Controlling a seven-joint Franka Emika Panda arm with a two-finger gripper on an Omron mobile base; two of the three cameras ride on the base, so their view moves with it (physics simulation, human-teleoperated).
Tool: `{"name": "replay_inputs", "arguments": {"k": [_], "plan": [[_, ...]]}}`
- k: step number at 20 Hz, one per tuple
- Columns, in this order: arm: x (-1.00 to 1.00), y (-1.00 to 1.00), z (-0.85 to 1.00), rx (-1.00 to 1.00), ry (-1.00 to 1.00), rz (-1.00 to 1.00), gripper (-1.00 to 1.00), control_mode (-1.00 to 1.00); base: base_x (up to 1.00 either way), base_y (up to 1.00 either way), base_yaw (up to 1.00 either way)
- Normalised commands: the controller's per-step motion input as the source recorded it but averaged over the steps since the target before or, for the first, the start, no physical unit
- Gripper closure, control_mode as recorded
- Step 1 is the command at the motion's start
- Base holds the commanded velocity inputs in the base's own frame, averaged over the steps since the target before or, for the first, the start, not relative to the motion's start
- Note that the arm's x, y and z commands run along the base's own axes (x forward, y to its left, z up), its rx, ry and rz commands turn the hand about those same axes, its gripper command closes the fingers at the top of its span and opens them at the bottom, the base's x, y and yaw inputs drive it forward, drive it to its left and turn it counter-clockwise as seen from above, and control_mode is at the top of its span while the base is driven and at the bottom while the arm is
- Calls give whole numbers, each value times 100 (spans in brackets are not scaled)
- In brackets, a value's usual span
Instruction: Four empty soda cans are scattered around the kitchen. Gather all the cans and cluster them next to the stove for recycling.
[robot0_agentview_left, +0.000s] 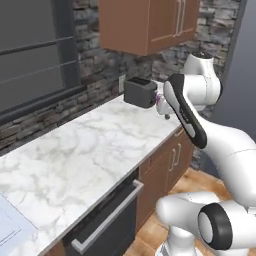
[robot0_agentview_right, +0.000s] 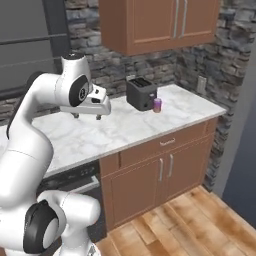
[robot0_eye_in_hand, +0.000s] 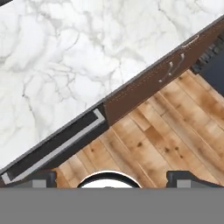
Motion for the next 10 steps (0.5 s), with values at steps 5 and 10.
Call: {"name": "replay_inputs", "arguments": {"k": [5,10], "plan": [[0,0,0,0,0,0,-100,100,93,-2,40],[0,0,0,0,0,0,-100,100,55,-45,48]]}}
